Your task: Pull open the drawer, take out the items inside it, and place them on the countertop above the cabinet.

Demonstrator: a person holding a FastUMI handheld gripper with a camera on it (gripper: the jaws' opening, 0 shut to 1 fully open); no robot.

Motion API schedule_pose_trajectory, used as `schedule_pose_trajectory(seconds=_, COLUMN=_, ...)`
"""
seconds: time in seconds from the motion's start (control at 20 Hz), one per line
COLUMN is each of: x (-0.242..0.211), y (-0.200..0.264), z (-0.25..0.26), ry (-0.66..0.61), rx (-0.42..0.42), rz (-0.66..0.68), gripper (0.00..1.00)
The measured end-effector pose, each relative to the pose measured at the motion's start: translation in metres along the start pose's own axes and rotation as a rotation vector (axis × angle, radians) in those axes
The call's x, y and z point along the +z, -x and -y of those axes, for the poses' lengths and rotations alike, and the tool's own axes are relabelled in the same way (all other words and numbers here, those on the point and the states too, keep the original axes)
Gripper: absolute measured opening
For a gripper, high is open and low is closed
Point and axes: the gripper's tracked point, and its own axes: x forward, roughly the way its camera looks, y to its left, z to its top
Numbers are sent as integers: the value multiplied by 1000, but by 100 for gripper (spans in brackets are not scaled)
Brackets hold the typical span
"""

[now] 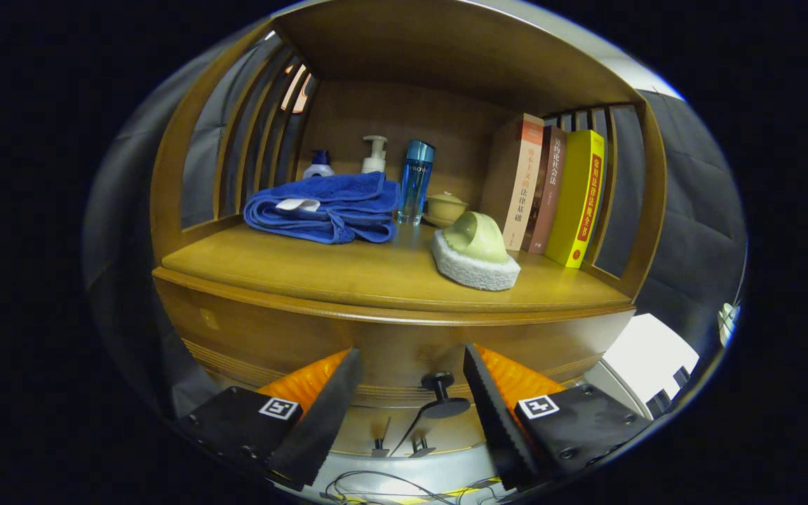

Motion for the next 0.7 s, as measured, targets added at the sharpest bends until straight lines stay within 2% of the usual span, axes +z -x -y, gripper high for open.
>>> schedule_pose_trajectory(seconds=0.1, x=18, y=16, z=3, ry=31, rx=-2, rz=3, gripper=97)
schedule_pose_trajectory(seconds=0.25, x=73, y=44, z=1, ry=73, rx=14, rz=62, gripper=98)
schedule_pose_trajectory(seconds=0.5, x=168, y=89, z=0, ry=-38, rx=85, rz=159, gripper=98)
schedule_pose_trajectory(seconds=0.7, x=227, y=122, z=21, ry=-68, rx=86, rz=197, gripper=98)
